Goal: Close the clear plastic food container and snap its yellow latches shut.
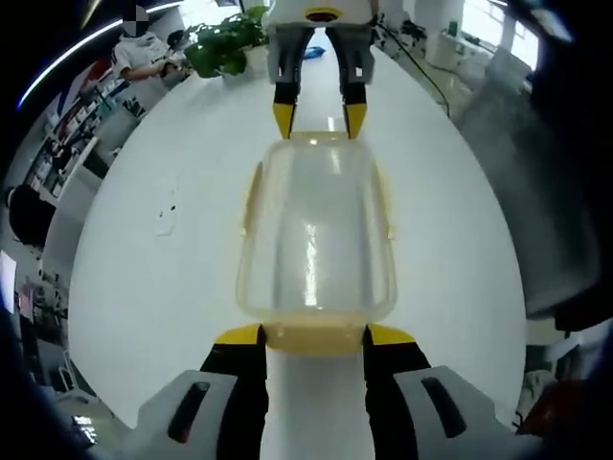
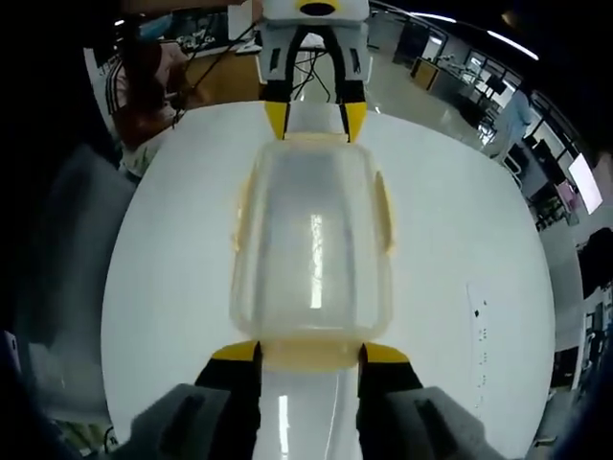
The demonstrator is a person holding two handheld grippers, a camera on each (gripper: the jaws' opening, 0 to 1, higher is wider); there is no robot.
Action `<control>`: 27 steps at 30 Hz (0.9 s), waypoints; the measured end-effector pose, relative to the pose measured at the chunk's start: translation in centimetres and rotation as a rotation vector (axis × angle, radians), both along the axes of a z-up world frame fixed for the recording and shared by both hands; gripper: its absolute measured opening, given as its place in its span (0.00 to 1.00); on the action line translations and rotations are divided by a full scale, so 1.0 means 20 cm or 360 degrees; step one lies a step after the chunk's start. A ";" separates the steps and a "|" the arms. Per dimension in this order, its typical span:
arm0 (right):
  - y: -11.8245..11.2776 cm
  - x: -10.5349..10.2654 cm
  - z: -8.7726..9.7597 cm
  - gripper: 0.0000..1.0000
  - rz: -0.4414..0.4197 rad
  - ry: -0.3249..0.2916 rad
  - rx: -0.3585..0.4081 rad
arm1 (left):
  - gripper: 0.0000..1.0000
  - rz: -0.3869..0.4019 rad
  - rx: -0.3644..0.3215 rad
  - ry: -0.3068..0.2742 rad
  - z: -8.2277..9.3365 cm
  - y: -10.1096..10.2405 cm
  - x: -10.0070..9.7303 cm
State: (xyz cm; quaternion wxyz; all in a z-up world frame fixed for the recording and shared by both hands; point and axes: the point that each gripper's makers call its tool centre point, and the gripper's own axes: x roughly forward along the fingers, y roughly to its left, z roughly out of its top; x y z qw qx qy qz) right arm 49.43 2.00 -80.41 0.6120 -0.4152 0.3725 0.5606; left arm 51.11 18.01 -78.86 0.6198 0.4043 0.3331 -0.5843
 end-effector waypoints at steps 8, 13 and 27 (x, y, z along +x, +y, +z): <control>-0.07 -0.02 -0.01 0.37 -0.0009 0.0011 -0.0014 | 0.36 0.0007 -0.0005 -0.0007 -0.01 -0.08 -0.02; -0.12 -0.03 -0.02 0.37 0.0010 0.0014 -0.0042 | 0.36 0.0018 -0.0003 0.0001 -0.02 -0.12 -0.03; -0.29 -0.04 -0.04 0.37 -0.0019 0.0022 -0.0046 | 0.36 0.0002 -0.0015 0.0010 -0.04 -0.29 -0.04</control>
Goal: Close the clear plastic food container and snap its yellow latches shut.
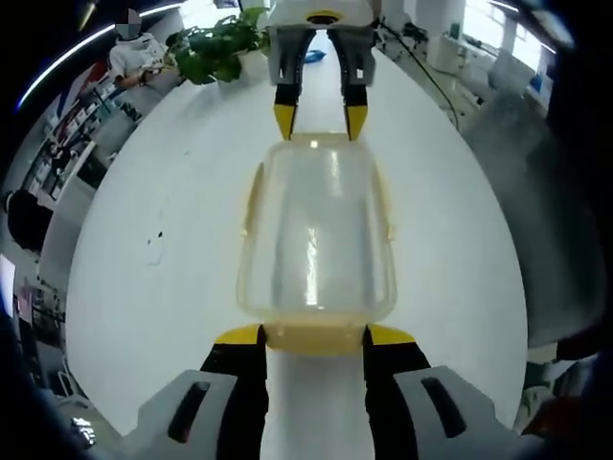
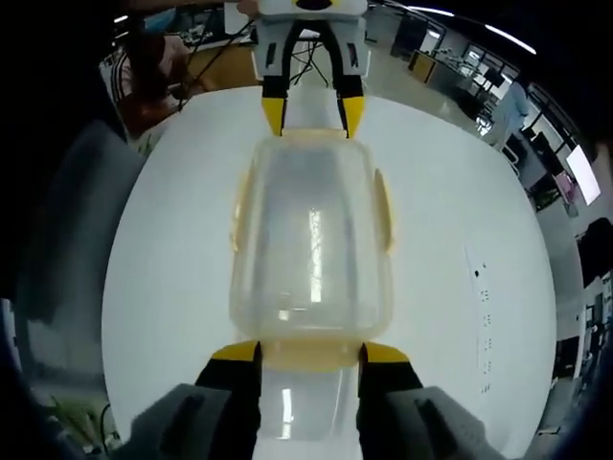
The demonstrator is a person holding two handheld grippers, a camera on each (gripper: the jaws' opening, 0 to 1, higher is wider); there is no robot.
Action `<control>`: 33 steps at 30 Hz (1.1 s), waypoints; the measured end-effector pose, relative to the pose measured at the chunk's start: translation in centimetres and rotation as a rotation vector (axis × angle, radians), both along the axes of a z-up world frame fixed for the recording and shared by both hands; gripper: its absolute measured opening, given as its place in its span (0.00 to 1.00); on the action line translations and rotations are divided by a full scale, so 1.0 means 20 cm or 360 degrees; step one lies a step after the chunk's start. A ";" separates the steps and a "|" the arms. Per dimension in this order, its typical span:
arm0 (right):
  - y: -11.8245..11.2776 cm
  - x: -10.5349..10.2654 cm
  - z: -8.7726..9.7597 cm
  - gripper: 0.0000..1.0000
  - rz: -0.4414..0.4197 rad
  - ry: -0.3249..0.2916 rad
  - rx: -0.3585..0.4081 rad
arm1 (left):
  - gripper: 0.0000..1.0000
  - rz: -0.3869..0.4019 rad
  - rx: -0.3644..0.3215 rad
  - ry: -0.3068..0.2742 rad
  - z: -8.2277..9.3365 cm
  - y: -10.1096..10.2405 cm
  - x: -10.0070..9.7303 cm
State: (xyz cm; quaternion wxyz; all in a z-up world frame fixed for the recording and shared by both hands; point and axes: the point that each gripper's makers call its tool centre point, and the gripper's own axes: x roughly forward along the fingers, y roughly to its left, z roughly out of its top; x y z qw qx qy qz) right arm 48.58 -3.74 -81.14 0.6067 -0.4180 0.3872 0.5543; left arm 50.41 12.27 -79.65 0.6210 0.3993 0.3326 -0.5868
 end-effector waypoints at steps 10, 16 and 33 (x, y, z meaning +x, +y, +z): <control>-0.10 -0.01 0.00 0.37 -0.0028 0.0007 -0.0008 | 0.36 -0.0026 0.0012 -0.0005 0.00 -0.10 0.00; -0.16 -0.02 0.00 0.37 -0.0050 0.0008 -0.0013 | 0.36 -0.0030 0.0001 -0.0003 0.00 -0.16 0.00; -0.33 -0.04 -0.01 0.36 -0.0077 0.0035 -0.0073 | 0.36 -0.0055 -0.0005 0.0009 -0.03 -0.34 -0.01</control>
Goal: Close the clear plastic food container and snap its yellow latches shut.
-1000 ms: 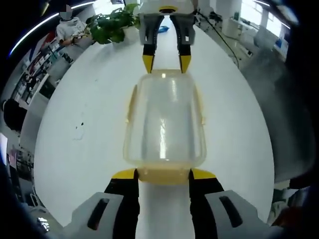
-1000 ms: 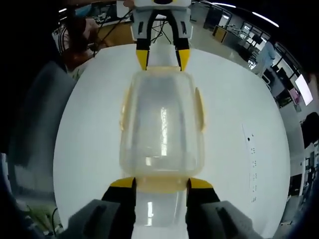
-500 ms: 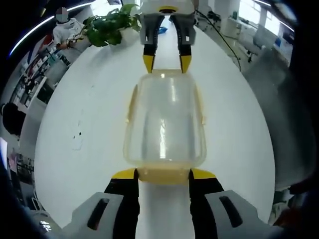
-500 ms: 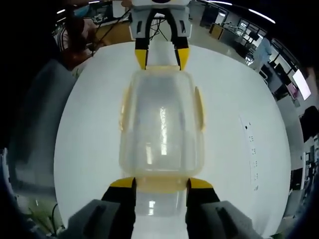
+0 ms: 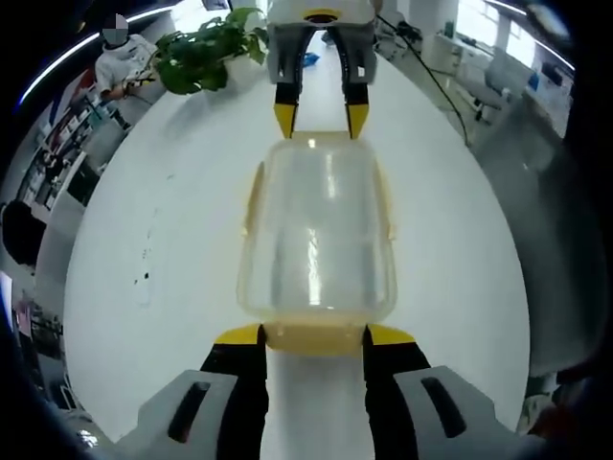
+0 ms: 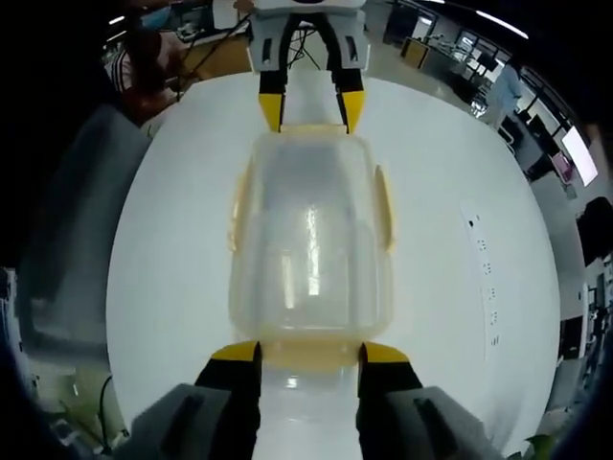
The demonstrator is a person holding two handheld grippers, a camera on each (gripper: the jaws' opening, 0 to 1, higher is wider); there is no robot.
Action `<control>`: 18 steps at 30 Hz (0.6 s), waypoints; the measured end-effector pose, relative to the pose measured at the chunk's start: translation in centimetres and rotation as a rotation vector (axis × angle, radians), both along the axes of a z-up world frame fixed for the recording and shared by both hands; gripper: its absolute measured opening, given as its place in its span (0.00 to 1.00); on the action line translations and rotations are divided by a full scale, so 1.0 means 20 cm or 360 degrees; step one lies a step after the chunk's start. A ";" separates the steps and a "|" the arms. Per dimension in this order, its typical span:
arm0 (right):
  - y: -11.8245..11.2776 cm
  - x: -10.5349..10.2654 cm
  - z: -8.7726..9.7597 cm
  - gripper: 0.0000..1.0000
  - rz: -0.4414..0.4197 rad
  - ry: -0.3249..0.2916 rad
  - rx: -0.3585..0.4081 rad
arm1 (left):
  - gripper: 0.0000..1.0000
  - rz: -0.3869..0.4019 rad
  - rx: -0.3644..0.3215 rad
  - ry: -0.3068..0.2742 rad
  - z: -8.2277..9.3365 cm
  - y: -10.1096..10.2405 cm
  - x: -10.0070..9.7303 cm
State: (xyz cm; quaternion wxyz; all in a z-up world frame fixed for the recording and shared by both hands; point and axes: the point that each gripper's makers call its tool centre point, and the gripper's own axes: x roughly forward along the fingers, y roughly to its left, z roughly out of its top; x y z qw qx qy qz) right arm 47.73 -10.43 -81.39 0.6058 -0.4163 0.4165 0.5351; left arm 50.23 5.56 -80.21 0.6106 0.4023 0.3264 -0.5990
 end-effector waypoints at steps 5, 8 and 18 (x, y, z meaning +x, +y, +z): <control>-0.05 -0.01 0.01 0.36 -0.0012 -0.0001 -0.0019 | 0.36 -0.0005 0.0002 -0.0007 -0.01 -0.04 0.00; -0.08 0.00 0.01 0.36 -0.0016 -0.0006 -0.0037 | 0.36 -0.0002 -0.0003 -0.0010 -0.01 -0.08 0.00; -0.18 -0.02 0.03 0.36 -0.0032 -0.0022 -0.0076 | 0.36 -0.0005 -0.0009 -0.0005 -0.03 -0.18 0.00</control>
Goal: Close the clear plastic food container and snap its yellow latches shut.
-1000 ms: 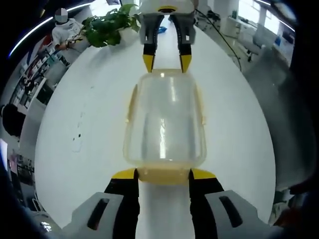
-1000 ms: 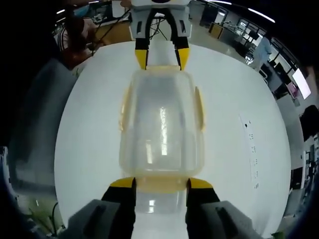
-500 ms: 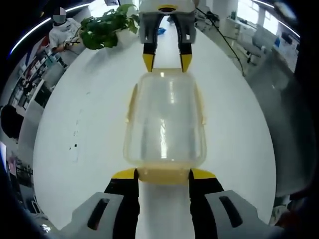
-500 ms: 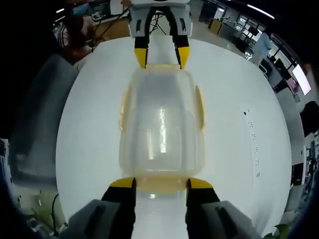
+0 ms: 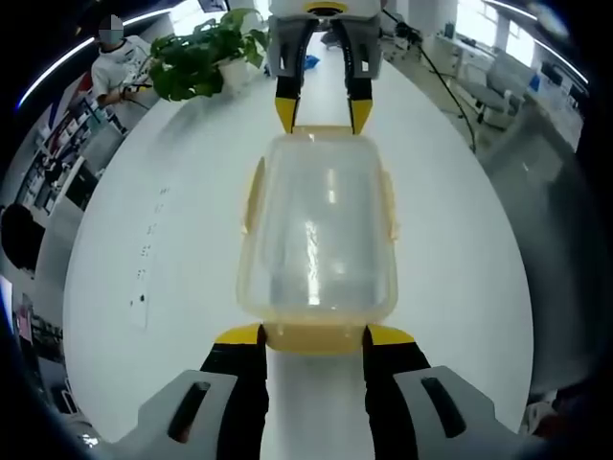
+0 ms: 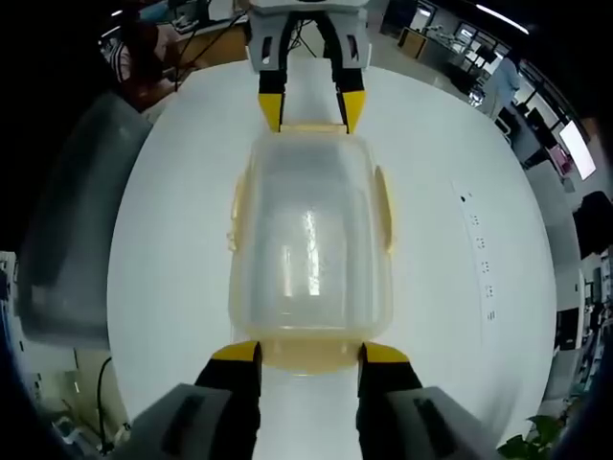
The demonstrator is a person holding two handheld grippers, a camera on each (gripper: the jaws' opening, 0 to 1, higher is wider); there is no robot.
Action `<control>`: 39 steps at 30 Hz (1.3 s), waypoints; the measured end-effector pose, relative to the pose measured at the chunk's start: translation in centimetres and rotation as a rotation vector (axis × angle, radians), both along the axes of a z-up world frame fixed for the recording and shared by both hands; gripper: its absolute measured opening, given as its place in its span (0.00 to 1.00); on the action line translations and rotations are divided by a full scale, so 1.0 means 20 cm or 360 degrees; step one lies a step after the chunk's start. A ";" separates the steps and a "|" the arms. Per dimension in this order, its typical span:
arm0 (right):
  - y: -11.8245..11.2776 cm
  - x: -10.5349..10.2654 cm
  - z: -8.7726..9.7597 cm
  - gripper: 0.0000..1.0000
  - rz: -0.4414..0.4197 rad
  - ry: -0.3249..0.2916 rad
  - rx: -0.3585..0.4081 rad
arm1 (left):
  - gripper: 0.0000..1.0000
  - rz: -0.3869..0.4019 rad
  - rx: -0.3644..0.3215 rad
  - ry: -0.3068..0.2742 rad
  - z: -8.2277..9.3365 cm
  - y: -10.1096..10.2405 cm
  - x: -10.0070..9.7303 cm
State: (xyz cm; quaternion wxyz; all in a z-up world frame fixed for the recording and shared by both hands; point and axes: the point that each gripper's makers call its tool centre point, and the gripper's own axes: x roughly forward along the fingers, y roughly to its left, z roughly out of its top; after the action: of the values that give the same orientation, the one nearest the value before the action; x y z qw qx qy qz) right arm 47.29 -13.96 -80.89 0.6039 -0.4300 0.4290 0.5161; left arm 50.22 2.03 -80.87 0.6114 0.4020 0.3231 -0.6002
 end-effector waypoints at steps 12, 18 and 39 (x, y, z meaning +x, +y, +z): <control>-0.11 -0.02 -0.01 0.36 -0.0032 0.0008 -0.0048 | 0.36 -0.0026 0.0002 0.0010 -0.01 -0.11 -0.02; -0.13 -0.03 -0.01 0.36 -0.0040 0.0015 -0.0064 | 0.36 -0.0036 0.0019 0.0029 -0.02 -0.14 -0.02; -0.15 -0.05 -0.11 0.37 0.0002 0.0089 -0.0164 | 0.36 -0.0057 0.0044 0.0096 -0.07 -0.14 -0.04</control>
State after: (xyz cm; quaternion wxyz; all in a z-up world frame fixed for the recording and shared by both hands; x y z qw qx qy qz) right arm 46.26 -16.98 -83.00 0.5683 -0.4463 0.4715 0.5056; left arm 49.46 -0.80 -82.36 0.5850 0.3978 0.3423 -0.6184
